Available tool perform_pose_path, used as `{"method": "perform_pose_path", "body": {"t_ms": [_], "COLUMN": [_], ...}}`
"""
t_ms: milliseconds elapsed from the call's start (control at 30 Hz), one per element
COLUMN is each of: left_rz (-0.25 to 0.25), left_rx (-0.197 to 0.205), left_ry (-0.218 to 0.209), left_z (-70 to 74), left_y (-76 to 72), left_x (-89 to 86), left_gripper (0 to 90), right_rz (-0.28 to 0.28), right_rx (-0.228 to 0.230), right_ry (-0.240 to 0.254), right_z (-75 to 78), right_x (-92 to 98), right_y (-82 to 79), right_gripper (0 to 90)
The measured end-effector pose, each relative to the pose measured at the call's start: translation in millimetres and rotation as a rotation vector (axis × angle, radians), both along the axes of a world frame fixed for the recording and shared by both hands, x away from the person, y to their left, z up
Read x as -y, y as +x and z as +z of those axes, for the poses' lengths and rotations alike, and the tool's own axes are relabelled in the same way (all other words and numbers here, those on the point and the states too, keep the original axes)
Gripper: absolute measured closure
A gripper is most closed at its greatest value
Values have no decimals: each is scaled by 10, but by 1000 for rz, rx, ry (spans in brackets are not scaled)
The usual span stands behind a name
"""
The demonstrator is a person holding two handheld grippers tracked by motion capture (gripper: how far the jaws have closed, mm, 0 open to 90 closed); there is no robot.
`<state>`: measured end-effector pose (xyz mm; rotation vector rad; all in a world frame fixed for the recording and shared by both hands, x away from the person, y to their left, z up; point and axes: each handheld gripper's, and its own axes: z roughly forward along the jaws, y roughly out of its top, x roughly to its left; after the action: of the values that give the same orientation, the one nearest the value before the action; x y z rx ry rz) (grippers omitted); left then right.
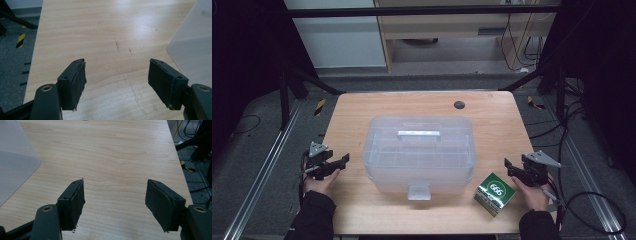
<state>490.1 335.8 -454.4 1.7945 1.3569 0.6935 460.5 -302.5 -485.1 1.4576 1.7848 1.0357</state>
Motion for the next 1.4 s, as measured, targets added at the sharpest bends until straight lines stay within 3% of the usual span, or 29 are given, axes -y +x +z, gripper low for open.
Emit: {"method": "perform_pose_path", "body": {"t_ms": [67, 233, 433, 600, 900, 1167, 1400], "left_rz": [-10, -53, -134, -196, -292, -367, -430], "left_rx": [10, 58, 108, 123, 103, 78, 103], "left_ry": [-3, 6, 48, 79, 172, 278, 349], "left_z": [42, 308, 668, 897, 1151, 1338, 1541], "left_y": [-6, -30, -39, -43, -37, -48, -88], "left_x": [-9, -46, -21, 30, 162, 344, 497], "left_gripper": [301, 315, 316, 318, 318, 307, 308], "right_rz": [5, 6, 20, 15, 14, 18, 19], "right_rx": [-4, -2, 7, -4, -8, -11, -15], "right_ry": [5, -7, -23, -29, -27, -27, -31], "right_z": [-1, 41, 93, 92, 105, 101, 97], "right_x": [-4, -16, -59, -29, -12, -17, -16], "right_y": [3, -8, -3, 4, 1, 5, 8], "right_gripper": [324, 340, 332, 327, 317, 313, 309]}}
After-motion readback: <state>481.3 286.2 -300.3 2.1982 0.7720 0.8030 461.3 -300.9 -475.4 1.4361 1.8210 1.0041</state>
